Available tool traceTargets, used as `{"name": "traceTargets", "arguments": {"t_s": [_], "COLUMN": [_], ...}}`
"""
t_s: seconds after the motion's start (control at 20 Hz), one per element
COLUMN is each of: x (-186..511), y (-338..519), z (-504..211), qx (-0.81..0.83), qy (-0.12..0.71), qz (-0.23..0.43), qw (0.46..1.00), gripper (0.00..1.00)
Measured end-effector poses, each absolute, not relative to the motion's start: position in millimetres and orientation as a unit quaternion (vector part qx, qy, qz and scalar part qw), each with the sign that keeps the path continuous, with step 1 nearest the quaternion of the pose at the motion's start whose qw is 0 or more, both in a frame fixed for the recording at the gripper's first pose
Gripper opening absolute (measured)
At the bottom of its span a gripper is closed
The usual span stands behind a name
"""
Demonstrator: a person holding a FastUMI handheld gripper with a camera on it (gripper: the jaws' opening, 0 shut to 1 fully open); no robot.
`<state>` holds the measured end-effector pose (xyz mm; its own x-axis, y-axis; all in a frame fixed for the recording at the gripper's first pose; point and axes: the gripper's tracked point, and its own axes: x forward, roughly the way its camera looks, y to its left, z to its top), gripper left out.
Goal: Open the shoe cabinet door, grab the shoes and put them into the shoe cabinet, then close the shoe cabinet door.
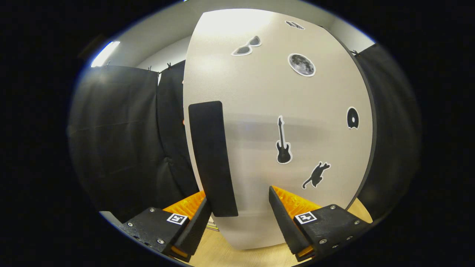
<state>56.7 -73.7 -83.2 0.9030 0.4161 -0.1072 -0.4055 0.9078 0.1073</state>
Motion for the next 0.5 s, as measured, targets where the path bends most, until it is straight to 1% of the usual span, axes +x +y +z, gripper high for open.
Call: {"name": "traceTargets", "arguments": {"t_s": [0.3, 0.5], "x": [68, 78], "y": [-71, -68], "z": [-84, -88], "qx": [0.001, 0.005], "qy": [0.039, 0.022], "qz": [0.156, 0.122], "qw": [0.987, 0.992], "gripper": [0.93, 0.94]}}
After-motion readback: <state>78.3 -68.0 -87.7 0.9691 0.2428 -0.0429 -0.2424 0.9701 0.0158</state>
